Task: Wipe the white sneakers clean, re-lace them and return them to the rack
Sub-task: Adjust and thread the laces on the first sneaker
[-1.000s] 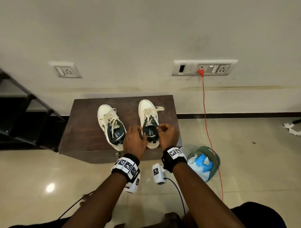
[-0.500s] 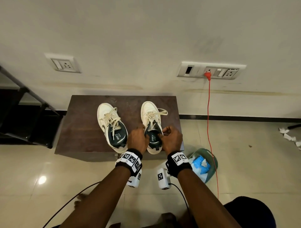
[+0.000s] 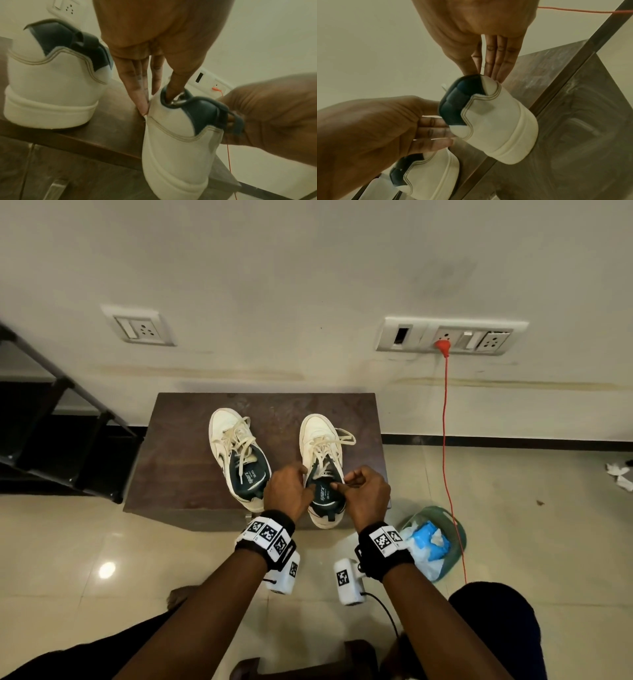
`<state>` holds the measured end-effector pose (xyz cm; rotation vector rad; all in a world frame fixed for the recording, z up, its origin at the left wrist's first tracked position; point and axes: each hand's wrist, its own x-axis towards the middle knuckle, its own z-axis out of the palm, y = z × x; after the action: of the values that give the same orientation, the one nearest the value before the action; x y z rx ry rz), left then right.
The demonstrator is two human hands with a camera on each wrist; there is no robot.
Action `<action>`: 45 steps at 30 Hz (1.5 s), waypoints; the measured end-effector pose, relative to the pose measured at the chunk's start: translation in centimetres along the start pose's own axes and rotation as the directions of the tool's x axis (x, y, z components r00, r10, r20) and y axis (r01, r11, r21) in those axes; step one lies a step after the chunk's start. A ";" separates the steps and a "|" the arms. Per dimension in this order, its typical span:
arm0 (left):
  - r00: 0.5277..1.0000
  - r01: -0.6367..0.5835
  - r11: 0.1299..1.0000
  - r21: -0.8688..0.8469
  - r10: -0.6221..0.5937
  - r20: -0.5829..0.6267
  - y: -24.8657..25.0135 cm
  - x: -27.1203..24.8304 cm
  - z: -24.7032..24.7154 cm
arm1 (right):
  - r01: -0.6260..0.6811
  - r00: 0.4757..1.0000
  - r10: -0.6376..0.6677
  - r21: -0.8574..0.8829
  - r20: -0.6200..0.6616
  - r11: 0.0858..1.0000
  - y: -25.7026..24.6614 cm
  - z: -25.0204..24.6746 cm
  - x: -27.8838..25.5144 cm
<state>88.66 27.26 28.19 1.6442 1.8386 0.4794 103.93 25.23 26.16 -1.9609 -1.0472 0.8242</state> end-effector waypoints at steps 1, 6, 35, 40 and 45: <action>1.000 0.017 1.000 0.000 -0.017 -0.007 0.1 0.3 -0.3 | -0.001 1.000 0.001 0.009 0.011 1.000 0.0 -0.1 0.2; 0.990 -0.053 0.998 -0.040 0.047 -0.132 1.5 2.9 -1.5 | 0.029 0.999 -0.033 0.091 0.038 0.995 -0.9 0.0 2.1; 0.953 0.104 0.922 -0.372 -0.200 -0.228 -3.8 3.6 -3.8 | 0.126 0.990 -0.142 0.394 0.013 0.911 -4.8 -4.7 9.4; 0.869 0.144 0.988 -0.052 -0.152 -0.472 -1.2 2.5 -5.0 | 0.228 0.959 -0.270 -0.333 -0.084 0.915 -4.0 -4.6 10.2; 0.909 -0.101 0.986 -0.130 0.038 -0.415 0.2 1.2 -4.3 | 0.457 0.856 -0.515 -0.404 -0.043 0.793 -4.8 -3.7 8.0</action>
<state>85.94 29.07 31.25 1.5975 1.9830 1.0383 108.73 32.87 30.57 -1.8784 -1.6229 0.1847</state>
